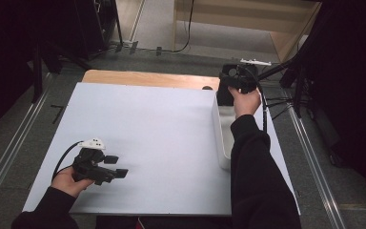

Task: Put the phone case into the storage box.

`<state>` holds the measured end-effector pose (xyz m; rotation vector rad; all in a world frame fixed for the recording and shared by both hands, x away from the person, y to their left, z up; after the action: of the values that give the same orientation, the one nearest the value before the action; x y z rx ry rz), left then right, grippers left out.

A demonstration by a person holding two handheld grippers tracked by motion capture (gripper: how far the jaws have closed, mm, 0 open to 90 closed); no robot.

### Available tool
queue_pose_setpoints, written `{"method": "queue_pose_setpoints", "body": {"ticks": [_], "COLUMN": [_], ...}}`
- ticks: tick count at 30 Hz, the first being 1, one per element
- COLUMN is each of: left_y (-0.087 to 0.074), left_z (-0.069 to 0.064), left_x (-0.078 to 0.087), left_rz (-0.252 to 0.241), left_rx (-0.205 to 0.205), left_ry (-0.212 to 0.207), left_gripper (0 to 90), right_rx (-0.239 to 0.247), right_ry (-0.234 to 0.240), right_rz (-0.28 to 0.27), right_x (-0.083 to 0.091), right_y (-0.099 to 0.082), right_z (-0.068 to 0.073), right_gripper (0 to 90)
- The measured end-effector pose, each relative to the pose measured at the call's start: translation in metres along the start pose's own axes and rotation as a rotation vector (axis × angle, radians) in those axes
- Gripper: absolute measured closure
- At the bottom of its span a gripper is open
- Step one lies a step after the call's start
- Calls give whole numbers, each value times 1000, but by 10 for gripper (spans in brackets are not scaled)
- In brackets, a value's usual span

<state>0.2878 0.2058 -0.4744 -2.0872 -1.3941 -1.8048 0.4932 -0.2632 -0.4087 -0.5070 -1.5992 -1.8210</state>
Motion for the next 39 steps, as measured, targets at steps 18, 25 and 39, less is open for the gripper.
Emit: {"method": "queue_pose_setpoints", "body": {"ticks": [18,25,39], "left_y": [0,0,0], "left_z": [0,-1,-1], "left_x": [0,0,-1], "left_rz": [6,3,5], "left_rx": [-5,-4,-3], "left_ry": [-3,-2,-7], "left_gripper": [270,270,270], "right_rx": [-18,-1,-5], "right_ry": [-5,-8,-28], "right_rz": [1,17,23], "right_x": [-12,-18,-27], "right_y": [-15,-18,-27], "right_z": [-9,-8,-5], "right_gripper": [120,118,115]}}
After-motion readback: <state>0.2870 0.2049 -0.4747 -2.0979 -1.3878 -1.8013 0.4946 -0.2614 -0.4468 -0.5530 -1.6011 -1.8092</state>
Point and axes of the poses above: each handheld gripper's, and its own axes: x roughly backward along the jaws, y roughly out of its top, z roughly to its left, the point moved 2 cm from there along -x, roughly forward along the jaws, and after that the axes turned 10 degrees about z, right-handed, at the moved point
